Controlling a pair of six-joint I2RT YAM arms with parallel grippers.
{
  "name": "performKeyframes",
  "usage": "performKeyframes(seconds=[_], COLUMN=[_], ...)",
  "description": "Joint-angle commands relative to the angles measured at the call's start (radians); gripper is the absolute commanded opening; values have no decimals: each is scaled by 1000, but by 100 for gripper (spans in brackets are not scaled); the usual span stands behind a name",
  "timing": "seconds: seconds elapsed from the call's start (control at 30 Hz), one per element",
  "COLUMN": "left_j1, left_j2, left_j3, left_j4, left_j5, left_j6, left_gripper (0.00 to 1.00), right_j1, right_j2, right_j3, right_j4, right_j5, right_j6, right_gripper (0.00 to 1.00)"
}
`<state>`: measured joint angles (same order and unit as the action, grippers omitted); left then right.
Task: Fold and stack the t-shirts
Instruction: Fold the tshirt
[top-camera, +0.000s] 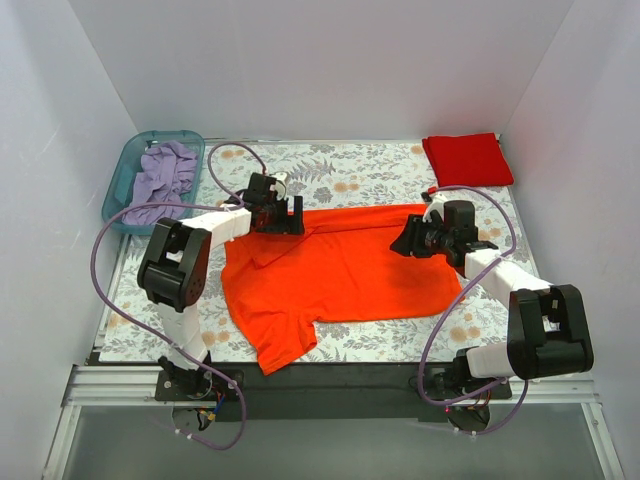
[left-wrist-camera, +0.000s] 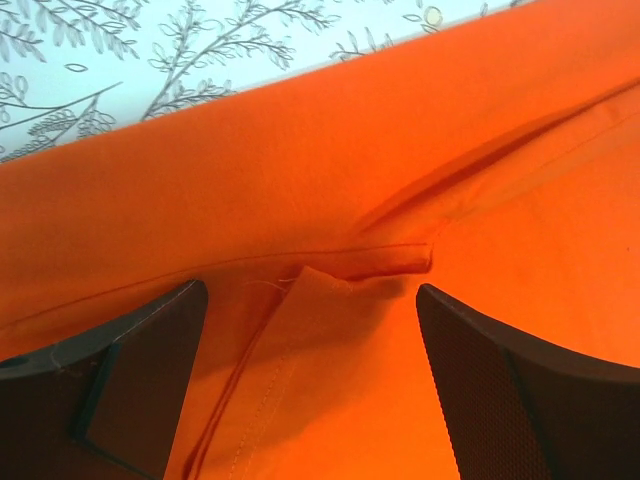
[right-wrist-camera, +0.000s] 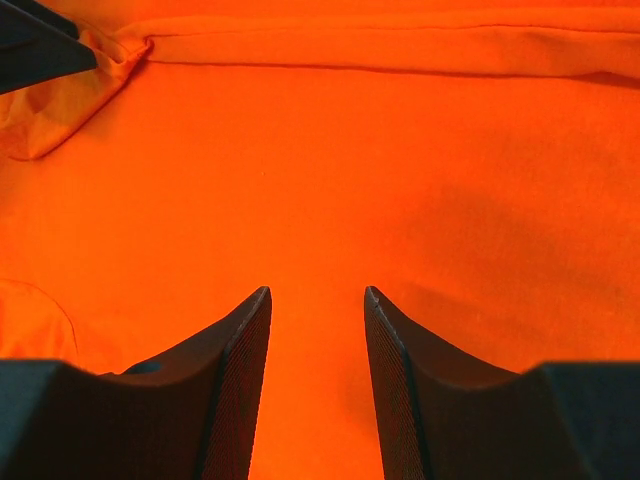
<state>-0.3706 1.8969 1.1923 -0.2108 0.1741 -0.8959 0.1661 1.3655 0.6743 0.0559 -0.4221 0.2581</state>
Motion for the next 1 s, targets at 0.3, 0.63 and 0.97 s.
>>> performKeyframes(seconds=[0.3, 0.63, 0.97], left_j1=[-62, -114, -269], left_j2=[-67, -73, -205], left_j3=[-11, -23, -111], left_j4=[-4, -28, -136], left_j5=[33, 96, 116], left_j6=[2, -32, -120], left_gripper=[83, 69, 65], right_j1=[4, 4, 4], right_j2=[-23, -39, -57], right_j3=[-19, -25, -24], right_j4=[21, 21, 33], right_j5=[2, 8, 8], right_j6=[-19, -20, -34], right_gripper=[49, 49, 49])
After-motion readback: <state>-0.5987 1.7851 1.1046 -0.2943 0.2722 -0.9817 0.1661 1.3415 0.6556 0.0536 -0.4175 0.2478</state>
